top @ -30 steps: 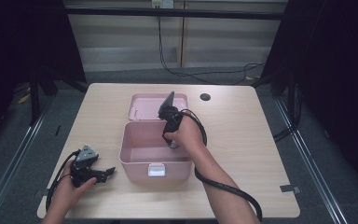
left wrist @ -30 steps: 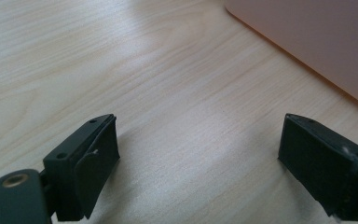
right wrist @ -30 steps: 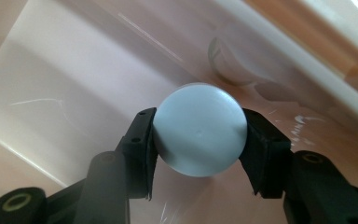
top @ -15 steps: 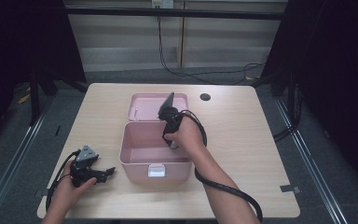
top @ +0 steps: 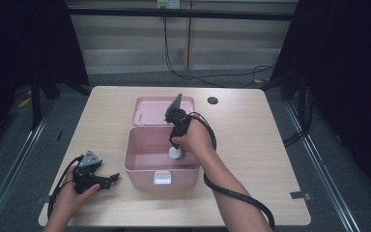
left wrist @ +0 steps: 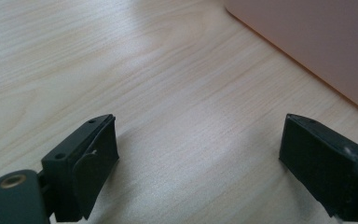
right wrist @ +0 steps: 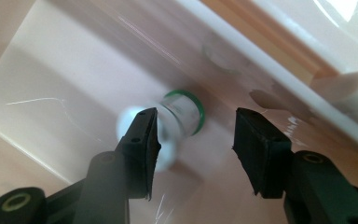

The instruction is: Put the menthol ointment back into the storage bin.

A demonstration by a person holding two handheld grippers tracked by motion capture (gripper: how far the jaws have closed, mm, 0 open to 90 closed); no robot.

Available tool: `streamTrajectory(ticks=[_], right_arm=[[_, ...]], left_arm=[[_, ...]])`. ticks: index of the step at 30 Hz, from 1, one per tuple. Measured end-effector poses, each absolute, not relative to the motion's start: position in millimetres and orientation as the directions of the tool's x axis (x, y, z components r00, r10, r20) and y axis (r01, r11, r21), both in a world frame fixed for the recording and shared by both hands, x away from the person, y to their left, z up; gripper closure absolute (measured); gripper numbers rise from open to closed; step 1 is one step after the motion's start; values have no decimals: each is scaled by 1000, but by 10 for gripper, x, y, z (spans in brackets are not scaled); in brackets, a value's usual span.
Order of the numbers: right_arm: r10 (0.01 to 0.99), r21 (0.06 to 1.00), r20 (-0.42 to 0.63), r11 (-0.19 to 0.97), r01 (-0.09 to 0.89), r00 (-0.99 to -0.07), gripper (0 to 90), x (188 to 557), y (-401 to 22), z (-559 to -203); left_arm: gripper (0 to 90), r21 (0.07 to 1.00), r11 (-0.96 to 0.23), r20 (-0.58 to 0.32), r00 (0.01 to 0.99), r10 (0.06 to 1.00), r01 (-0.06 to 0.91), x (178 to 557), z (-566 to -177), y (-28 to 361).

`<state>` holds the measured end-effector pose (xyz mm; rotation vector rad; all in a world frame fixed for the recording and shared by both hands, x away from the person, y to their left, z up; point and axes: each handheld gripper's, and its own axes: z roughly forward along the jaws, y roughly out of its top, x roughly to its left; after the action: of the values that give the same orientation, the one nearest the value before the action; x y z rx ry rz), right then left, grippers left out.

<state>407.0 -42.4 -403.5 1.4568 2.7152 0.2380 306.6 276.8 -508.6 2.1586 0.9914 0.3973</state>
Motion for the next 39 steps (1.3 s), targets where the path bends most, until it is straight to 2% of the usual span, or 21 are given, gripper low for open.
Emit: streamTrajectory(ticks=[18, 29, 39], right_arm=[[823, 155, 30, 557, 816, -567, 494, 4053, -432, -4016], [800, 177, 59, 580, 795, -596, 444, 3973, -434, -3872], [766, 212, 80, 612, 762, -638, 361, 3846, -495, -3620]], left_arm=[[107, 719, -446, -20, 656, 754, 534, 3065, -5087, 2766], [107, 718, -447, -15, 654, 756, 533, 3059, -5085, 2770], [101, 719, -446, -20, 658, 753, 533, 3061, -5088, 2767]])
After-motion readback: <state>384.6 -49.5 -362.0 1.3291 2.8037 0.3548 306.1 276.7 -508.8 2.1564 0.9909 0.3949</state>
